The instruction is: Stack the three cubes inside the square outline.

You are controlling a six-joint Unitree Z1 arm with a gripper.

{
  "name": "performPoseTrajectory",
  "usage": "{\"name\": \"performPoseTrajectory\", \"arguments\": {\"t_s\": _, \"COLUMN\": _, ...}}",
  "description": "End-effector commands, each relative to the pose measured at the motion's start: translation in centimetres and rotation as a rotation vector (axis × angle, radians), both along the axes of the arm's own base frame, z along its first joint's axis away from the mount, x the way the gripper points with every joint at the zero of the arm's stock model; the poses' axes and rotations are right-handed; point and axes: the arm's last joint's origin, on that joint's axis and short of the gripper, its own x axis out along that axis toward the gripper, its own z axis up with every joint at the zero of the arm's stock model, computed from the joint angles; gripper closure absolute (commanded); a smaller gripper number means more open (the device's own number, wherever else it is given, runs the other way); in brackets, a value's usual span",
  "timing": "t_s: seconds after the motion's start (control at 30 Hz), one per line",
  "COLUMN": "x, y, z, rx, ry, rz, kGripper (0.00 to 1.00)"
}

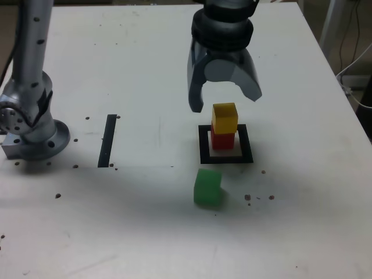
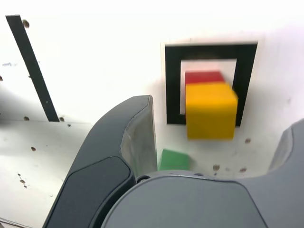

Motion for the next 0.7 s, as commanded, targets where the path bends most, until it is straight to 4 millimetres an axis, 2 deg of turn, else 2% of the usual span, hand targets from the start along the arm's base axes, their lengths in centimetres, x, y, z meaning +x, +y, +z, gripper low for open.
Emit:
{"name": "performPoseTrajectory", "arguments": {"t_s": 0.0, "x": -0.6, "y": -0.8, "z": 0.2, "rx": 0.001, "ry": 0.001, "rz": -0.01, "kGripper": 0.0}}
{"name": "performPoseTrajectory", "arguments": {"t_s": 0.2, "x": -2.7, "y": -3.6, "z": 0.2, "rx": -0.016, "ry": 0.008, "rz": -0.046, "kGripper": 0.0}}
{"name": "performPoseTrajectory", "arguments": {"t_s": 0.33, "x": -3.5, "y": -5.3, "z": -0.5, "rx": -0.042, "ry": 0.007, "rz": -0.068, "kGripper": 0.0}}
{"name": "performPoseTrajectory", "arguments": {"t_s": 0.67, "x": -2.9, "y": -8.5, "z": -3.4, "rx": -0.086, "ry": 0.04, "rz": -0.113, "kGripper": 0.01}}
